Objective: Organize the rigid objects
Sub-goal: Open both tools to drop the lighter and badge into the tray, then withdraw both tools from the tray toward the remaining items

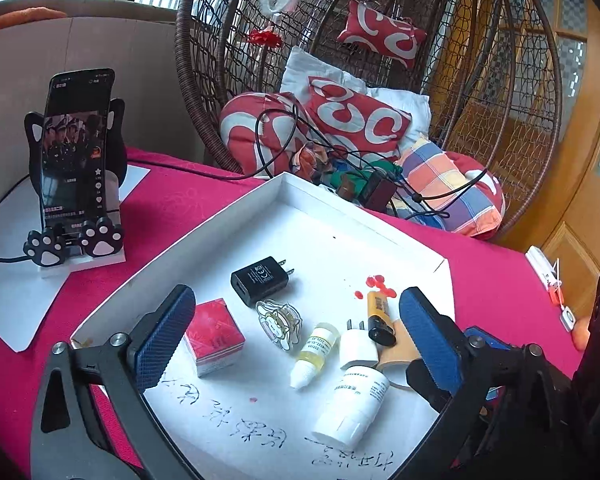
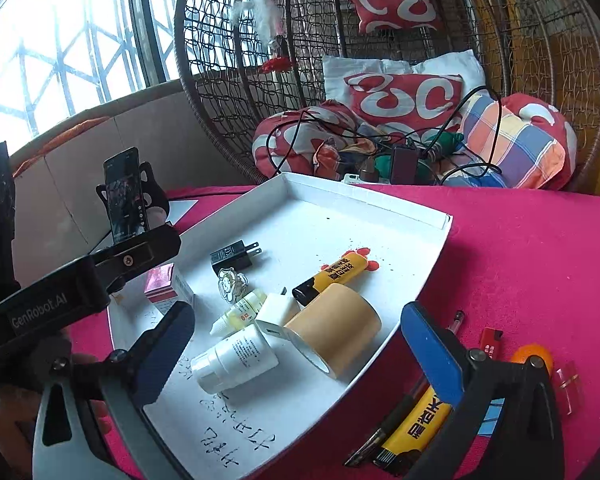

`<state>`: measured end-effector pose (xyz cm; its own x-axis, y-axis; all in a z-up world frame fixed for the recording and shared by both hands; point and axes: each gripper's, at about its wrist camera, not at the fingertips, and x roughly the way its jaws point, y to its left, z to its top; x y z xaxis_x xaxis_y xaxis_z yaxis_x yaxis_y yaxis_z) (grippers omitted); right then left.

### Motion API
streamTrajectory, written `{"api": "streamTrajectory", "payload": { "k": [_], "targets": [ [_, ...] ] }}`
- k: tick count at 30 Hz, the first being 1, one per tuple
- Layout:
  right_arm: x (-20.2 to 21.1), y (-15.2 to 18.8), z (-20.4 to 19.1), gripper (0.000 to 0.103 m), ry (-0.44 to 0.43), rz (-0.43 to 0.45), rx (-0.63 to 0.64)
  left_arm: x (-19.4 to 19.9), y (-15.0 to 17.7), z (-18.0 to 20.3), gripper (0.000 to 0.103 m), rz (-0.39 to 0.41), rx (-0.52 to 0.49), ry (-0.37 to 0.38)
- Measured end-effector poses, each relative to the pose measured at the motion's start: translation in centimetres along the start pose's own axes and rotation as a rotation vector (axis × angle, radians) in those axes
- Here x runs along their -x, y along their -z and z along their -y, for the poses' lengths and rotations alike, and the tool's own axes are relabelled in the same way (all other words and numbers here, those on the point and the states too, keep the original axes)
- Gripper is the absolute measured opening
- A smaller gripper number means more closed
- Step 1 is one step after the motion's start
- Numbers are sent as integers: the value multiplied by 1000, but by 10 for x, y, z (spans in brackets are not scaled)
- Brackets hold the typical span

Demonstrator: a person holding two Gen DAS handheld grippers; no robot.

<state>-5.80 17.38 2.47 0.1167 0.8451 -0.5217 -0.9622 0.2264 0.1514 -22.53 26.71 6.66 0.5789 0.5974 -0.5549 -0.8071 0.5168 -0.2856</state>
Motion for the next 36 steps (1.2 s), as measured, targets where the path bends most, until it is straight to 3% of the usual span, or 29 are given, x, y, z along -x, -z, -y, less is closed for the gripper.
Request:
{"api": "streamTrajectory", "payload": {
  "k": [6,14,15,18,24,28,32,36],
  "targets": [
    [56,0,13,103,42,178,-17,37,8,10,103,85,-20,20],
    [176,-20,44,103,116,603,-114,85,10,46,103,212,-122,83],
    [180,-19,49,103,152,614,-139,89,10,50,103,224,-133,93],
    [177,-19,68,103,234,516,-144,98,10,58,103,245,-151,126],
    [206,17,113,103,336,587,-301,93,17,71,103,185,-175,180],
    [219,33,126,103,418,590,-339,86,23,79,103,147,-197,197],
    [220,39,135,103,442,555,-370,75,29,85,103,84,-197,227],
    [224,48,137,103,432,582,-383,61,39,90,103,8,-209,259]
  ]
}}
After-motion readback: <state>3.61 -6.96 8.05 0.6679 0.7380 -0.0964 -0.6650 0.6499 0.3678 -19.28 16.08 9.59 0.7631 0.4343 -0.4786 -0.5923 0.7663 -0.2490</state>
